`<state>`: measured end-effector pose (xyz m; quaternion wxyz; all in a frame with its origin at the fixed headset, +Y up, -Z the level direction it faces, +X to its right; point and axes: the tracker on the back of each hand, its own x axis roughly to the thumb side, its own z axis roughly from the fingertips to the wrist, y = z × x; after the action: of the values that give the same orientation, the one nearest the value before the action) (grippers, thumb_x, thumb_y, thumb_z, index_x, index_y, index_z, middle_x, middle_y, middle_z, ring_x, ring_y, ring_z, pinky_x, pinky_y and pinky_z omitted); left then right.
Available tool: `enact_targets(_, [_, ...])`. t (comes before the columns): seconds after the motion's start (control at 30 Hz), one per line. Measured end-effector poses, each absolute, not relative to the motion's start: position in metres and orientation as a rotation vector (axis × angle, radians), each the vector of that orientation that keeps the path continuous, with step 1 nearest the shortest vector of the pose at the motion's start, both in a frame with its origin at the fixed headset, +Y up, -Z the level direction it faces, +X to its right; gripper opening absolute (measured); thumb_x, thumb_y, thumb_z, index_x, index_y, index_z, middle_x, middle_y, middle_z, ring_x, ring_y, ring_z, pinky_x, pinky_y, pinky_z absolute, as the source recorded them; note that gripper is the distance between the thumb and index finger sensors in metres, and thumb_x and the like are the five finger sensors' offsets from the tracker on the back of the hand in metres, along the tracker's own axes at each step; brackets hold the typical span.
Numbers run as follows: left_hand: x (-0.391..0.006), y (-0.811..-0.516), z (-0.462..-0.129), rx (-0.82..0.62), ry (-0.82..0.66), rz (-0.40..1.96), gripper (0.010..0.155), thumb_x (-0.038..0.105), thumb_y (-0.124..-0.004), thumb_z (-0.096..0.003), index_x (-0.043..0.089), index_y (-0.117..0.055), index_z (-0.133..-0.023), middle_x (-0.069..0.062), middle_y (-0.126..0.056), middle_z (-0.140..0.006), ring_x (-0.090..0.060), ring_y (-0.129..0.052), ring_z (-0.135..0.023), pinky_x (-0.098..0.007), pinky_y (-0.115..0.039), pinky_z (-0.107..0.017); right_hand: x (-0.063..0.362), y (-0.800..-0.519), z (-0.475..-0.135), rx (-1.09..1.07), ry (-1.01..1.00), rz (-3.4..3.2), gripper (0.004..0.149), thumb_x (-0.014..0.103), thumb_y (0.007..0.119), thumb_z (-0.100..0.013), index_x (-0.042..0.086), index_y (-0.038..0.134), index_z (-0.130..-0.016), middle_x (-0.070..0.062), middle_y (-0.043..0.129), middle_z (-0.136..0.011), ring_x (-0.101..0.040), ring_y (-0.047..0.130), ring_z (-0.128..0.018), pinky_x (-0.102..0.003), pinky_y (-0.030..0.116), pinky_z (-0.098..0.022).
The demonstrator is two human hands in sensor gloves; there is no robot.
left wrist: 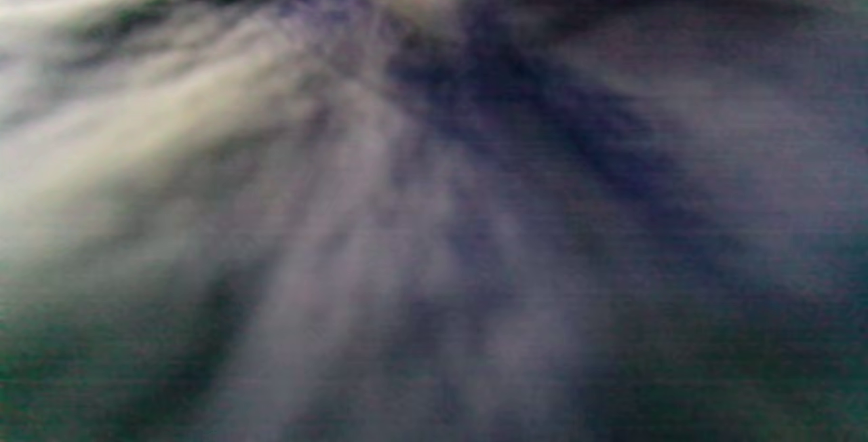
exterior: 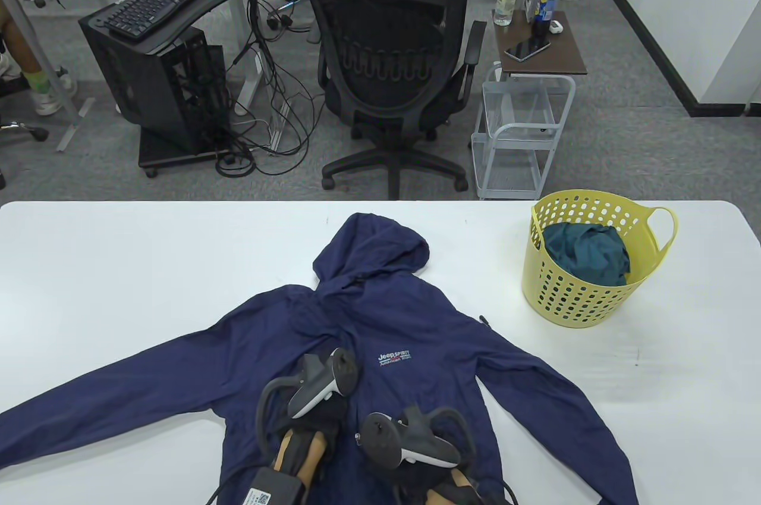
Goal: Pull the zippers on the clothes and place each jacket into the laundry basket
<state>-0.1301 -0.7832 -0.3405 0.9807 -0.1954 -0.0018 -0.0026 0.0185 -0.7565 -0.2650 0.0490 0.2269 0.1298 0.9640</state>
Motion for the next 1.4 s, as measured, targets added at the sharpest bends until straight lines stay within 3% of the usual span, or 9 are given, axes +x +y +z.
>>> enact_targets(0.17, [-0.131, -0.762, -0.331, -0.294, -0.040, 0.055, 0.058, 0.048, -0.061, -0.0441, 0.059, -0.047, -0.099, 0.010, -0.050, -0.120, -0.029, -0.051, -0.109, -0.060, -0.051, -0.072, 0.028, -0.763, -0.278, 0.535, 0.394, 2.924, 0.046, 0.050, 0.072, -0.047, 0.032, 0.086, -0.087, 0.004, 0.078, -0.104, -0.032, 0.077, -0.094, -0.054, 0.069, -0.065])
enact_targets(0.27, [-0.126, -0.747, -0.321, -0.232, -0.074, 0.115, 0.055, 0.048, -0.062, -0.0440, 0.057, -0.057, -0.098, 0.009, -0.056, -0.118, -0.030, -0.056, -0.107, -0.060, -0.053, -0.072, 0.037, -0.766, -0.287, 0.447, 0.398, 2.904, 0.046, 0.049, 0.071, -0.047, 0.032, 0.085, -0.088, 0.005, 0.075, -0.105, -0.027, 0.074, -0.096, -0.053, 0.068, -0.066])
enact_targets(0.47, [-0.100, -0.749, -0.310, -0.314, -0.154, 0.087, 0.052, 0.047, -0.063, -0.0441, 0.052, -0.067, -0.096, 0.008, -0.076, -0.108, -0.027, -0.078, -0.096, -0.058, -0.060, -0.070, 0.060, -0.773, -0.307, 0.259, 0.334, 2.846, 0.047, 0.048, 0.070, -0.047, 0.033, 0.082, -0.089, 0.006, 0.073, -0.106, -0.024, 0.069, -0.098, -0.053, 0.064, -0.068])
enact_targets(0.53, [-0.092, -0.760, -0.310, -0.424, -0.172, 0.068, 0.053, 0.047, -0.062, -0.0447, 0.052, -0.063, -0.098, 0.007, -0.071, -0.112, -0.030, -0.074, -0.100, -0.059, -0.059, -0.070, 0.067, -0.775, -0.310, 0.231, 0.311, 2.819, 0.047, 0.048, 0.070, -0.047, 0.032, 0.083, -0.089, 0.006, 0.073, -0.106, -0.024, 0.069, -0.098, -0.053, 0.064, -0.068])
enact_targets(0.6, [-0.087, -0.768, -0.310, -0.456, -0.163, 0.038, 0.055, 0.047, -0.062, -0.0450, 0.053, -0.058, -0.100, 0.008, -0.055, -0.119, -0.032, -0.058, -0.107, -0.061, -0.054, -0.072, 0.069, -0.775, -0.310, 0.237, 0.291, 2.822, 0.047, 0.049, 0.071, -0.047, 0.032, 0.084, -0.089, 0.005, 0.074, -0.106, -0.025, 0.070, -0.098, -0.053, 0.064, -0.068])
enact_targets(0.7, [-0.087, -0.773, -0.314, -0.494, -0.144, 0.010, 0.056, 0.047, -0.062, -0.0453, 0.054, -0.053, -0.100, 0.011, -0.045, -0.120, -0.032, -0.049, -0.109, -0.061, -0.053, -0.072, 0.065, -0.772, -0.305, 0.287, 0.222, 2.856, 0.046, 0.049, 0.075, -0.045, 0.031, 0.087, -0.086, 0.003, 0.079, -0.103, -0.029, 0.075, -0.095, -0.054, 0.069, -0.066])
enact_targets(0.87, [-0.094, -0.779, -0.321, -0.516, -0.115, 0.042, 0.057, 0.046, -0.064, -0.0455, 0.056, -0.049, -0.099, 0.014, -0.038, -0.119, -0.029, -0.041, -0.110, -0.063, -0.050, -0.073, 0.052, -0.766, -0.297, 0.421, 0.099, 2.965, 0.046, 0.050, 0.078, -0.043, 0.031, 0.092, -0.082, 0.004, 0.089, -0.098, -0.032, 0.088, -0.087, -0.053, 0.073, -0.062])
enact_targets(1.4, [-0.107, -0.788, -0.333, -0.470, -0.073, 0.019, 0.056, 0.047, -0.061, -0.0453, 0.062, -0.043, -0.096, 0.020, -0.034, -0.118, -0.024, -0.036, -0.110, -0.060, -0.043, -0.075, 0.019, -0.750, -0.264, 0.668, 0.263, 3.107, 0.048, 0.049, 0.077, -0.045, 0.027, 0.091, -0.084, 0.000, 0.089, -0.099, -0.033, 0.088, -0.088, -0.055, 0.069, -0.064])
